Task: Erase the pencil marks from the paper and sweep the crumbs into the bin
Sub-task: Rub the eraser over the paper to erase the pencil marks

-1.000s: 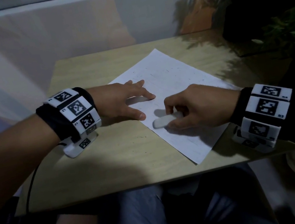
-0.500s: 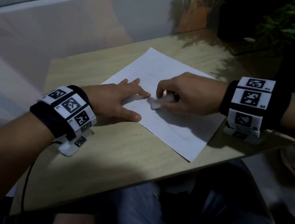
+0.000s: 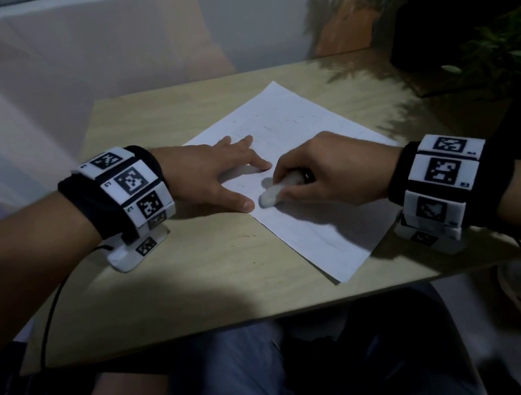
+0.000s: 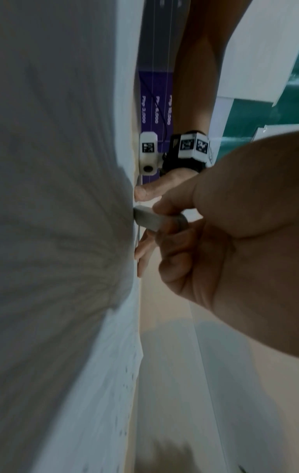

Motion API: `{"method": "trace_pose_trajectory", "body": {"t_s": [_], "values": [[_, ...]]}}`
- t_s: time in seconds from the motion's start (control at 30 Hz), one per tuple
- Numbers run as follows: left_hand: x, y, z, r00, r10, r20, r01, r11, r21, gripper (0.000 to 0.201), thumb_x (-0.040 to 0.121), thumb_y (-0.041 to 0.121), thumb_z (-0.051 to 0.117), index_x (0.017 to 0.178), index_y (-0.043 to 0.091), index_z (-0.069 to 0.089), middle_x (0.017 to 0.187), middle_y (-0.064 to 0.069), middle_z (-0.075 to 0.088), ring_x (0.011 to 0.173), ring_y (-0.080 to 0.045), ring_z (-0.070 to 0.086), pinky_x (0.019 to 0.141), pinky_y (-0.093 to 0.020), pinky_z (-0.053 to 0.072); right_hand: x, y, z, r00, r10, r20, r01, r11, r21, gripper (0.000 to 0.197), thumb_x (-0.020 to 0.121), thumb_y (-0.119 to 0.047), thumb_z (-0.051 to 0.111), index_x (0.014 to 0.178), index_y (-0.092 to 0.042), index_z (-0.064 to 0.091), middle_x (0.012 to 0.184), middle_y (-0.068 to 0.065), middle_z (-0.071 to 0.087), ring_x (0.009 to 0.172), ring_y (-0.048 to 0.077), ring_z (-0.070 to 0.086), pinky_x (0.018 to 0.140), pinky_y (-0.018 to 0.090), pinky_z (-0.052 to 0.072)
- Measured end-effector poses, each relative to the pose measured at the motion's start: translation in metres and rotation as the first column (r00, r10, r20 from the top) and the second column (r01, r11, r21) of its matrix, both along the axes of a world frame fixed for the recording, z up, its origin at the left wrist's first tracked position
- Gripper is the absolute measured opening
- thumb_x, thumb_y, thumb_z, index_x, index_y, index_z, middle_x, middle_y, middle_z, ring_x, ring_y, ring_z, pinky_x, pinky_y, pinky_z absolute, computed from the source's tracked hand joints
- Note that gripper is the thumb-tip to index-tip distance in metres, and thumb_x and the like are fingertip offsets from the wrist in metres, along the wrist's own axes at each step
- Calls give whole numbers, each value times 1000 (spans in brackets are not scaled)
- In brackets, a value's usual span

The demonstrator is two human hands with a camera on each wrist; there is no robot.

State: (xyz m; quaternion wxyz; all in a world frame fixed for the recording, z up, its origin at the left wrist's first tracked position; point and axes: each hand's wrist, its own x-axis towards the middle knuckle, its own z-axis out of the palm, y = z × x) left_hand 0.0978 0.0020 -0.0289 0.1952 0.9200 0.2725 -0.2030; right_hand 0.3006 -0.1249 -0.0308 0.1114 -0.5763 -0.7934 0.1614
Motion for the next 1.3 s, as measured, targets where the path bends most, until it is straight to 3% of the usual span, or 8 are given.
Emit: {"method": "trace_pose_trajectory", "body": {"t_s": [0.1,0.2,0.37,0.7,0.83,1.0,1.17,1.3], "values": [[0,0,0,1000,3,1,-3,1000,2,78,85,65,64,151,53,24,169,14,-11,155,-11,-12,126,-40,5,-2,2,-3,1000,17,13,-18,998,59,34,92,-54,57,103,-24,69,83,-8,69,74,9,59,73,34,50],[0,0,1,1000,9,2,-9,1000,-7,83,79,70,62,151,54,25,169,13,-11,155,-13,-12,127,-41,4,-7,-5,-1,992,123,-40,-126,989,-73,35,89,-55,56,104,-26,71,78,-9,65,71,5,57,67,23,46],[0,0,0,1000,7,2,-7,1000,-6,80,81,69,63,151,54,25,169,13,-11,155,-13,-12,127,-44,5,-3,2,-3,1000,-2,-1,2,998,67,41,89,-61,52,99,-26,71,80,-8,69,72,8,59,70,35,51],[0,0,1,1000,5,4,-5,1000,3,78,85,66,64,151,53,25,169,14,-11,155,-12,-12,127,-43,5,-3,1,-3,999,-44,26,41,995,87,36,91,-59,57,100,-28,71,79,-10,67,72,9,58,72,39,51],[-1,-1,1,1000,10,12,-10,1000,4,77,85,63,65,150,53,27,169,14,-10,155,-12,-11,127,-41,5,-5,-11,4,994,87,-63,-94,989,-113,40,86,-59,56,105,-27,72,77,-7,65,70,8,57,69,30,49],[0,-2,1,1000,11,17,-11,1000,3,78,83,64,66,150,52,27,169,13,-8,155,-13,-11,127,-41,5,3,-5,0,996,-69,50,65,995,75,39,89,-61,54,103,-29,71,81,-10,67,75,11,59,74,38,51],[-1,-1,0,1000,15,19,-15,1000,-7,76,84,62,67,149,54,28,169,14,-8,155,-11,-11,127,-40,5,0,-15,5,996,80,-35,-83,989,-124,48,81,-65,51,103,-27,71,73,-7,64,69,8,56,67,27,47],[0,-1,0,1000,21,14,-21,1000,-2,78,84,62,67,150,53,27,169,13,-9,155,-12,-11,127,-39,6,7,-8,1,997,-73,38,71,996,46,45,86,-65,54,98,-25,71,76,-6,66,72,11,57,71,34,50]]}}
